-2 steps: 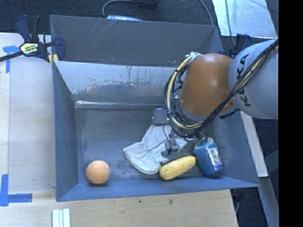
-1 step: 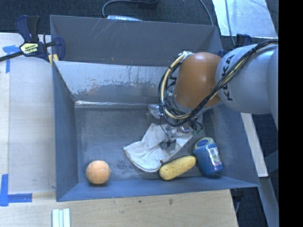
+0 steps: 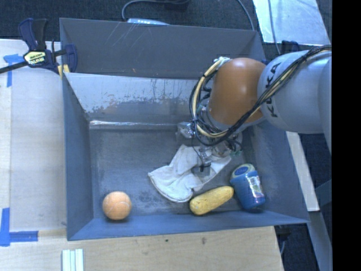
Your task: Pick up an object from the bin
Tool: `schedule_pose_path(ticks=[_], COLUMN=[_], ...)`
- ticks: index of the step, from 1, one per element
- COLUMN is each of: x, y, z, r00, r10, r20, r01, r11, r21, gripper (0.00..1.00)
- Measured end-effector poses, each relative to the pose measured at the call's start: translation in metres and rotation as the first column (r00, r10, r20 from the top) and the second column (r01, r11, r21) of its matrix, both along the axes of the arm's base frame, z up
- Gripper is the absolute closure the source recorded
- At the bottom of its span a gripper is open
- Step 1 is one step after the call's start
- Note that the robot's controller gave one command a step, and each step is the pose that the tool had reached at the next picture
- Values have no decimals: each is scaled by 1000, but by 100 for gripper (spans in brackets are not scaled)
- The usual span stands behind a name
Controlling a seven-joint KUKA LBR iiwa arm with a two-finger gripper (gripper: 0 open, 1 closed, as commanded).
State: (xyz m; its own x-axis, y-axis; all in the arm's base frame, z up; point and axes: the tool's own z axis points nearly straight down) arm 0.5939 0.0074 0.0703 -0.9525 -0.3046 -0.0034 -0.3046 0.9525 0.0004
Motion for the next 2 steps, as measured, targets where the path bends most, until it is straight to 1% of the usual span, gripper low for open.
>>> schedule_pose_path(ticks=[1, 2], x=[-1, -2], y=[1, 1], z=[0, 1], r00=[1000, 1000], r10=[-2, -3], r20=[5, -1], r01=[2, 3], r11=[1000, 1000], r21=[0, 1], gripper=[0, 100])
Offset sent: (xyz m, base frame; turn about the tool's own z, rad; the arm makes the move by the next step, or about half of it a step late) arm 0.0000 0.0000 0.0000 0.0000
